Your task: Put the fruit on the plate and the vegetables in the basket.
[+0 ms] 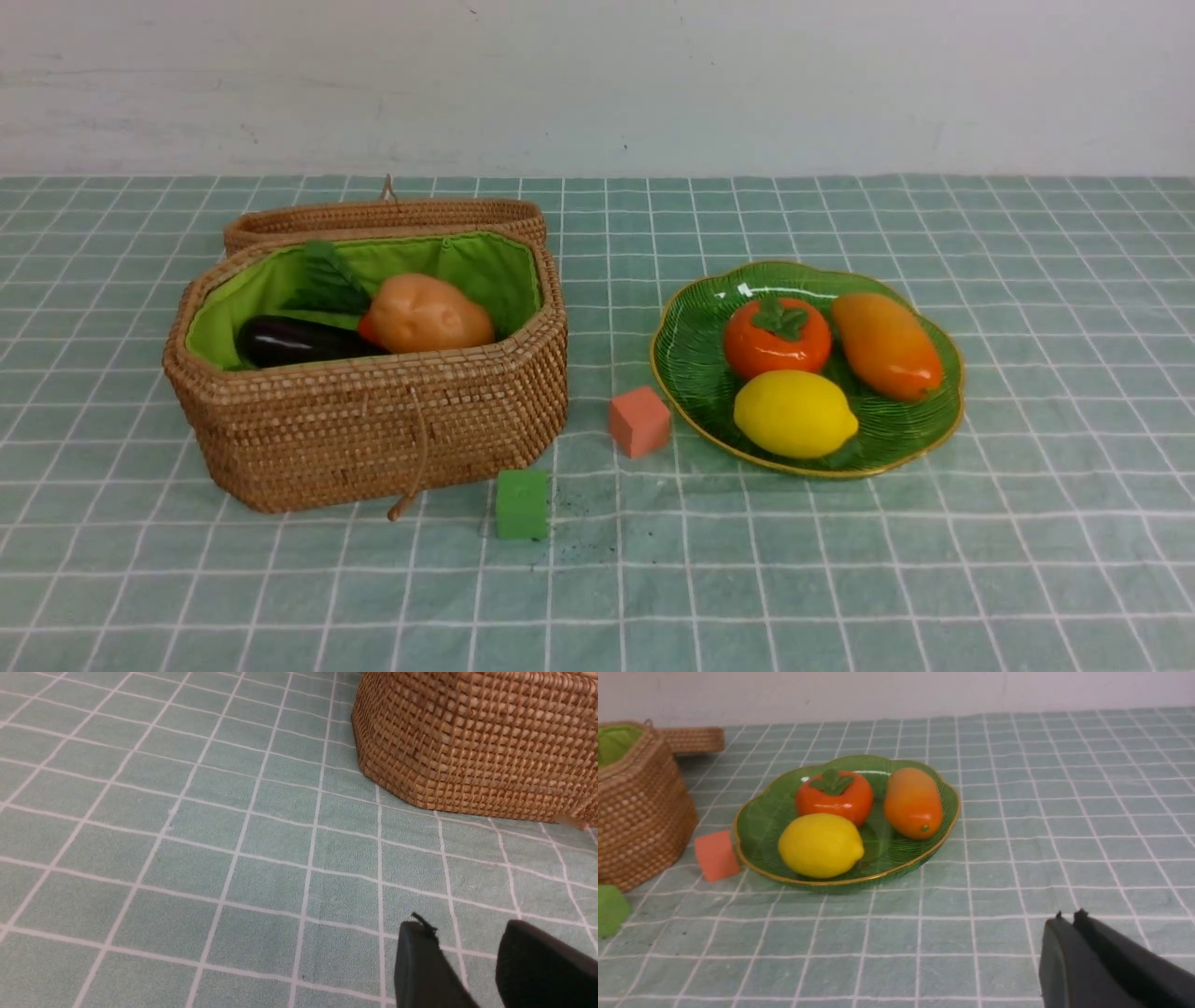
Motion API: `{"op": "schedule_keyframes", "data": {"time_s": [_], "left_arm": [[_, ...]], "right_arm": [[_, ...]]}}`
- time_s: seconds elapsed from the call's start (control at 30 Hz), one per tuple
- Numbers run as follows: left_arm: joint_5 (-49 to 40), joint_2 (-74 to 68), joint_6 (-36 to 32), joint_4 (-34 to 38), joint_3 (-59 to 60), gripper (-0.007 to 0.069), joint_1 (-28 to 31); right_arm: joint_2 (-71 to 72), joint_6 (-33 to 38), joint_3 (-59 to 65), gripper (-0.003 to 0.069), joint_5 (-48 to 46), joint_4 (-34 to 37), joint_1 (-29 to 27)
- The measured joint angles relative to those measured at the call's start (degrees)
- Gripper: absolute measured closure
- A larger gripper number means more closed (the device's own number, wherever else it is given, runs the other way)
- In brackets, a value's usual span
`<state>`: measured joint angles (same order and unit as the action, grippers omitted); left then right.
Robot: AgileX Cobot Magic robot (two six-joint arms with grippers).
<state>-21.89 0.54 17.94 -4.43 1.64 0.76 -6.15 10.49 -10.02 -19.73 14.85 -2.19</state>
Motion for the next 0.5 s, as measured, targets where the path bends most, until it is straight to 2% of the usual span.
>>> {"op": "schedule_keyframes", "data": {"time_s": [0.23, 0.5], "left_arm": [[0.0, 0.0, 0.0, 0.0, 0.0, 0.0386, 0.0], [-0.2, 0.0, 0.0, 0.0, 0.1, 0.0386, 0.0]], "right_arm": [[6.5, 2.1, 10.6, 0.0642, 1.7, -2.6, -1.9], [6.8, 3.0, 11.1, 0.0642, -2.4, -5.2, -1.6]]}}
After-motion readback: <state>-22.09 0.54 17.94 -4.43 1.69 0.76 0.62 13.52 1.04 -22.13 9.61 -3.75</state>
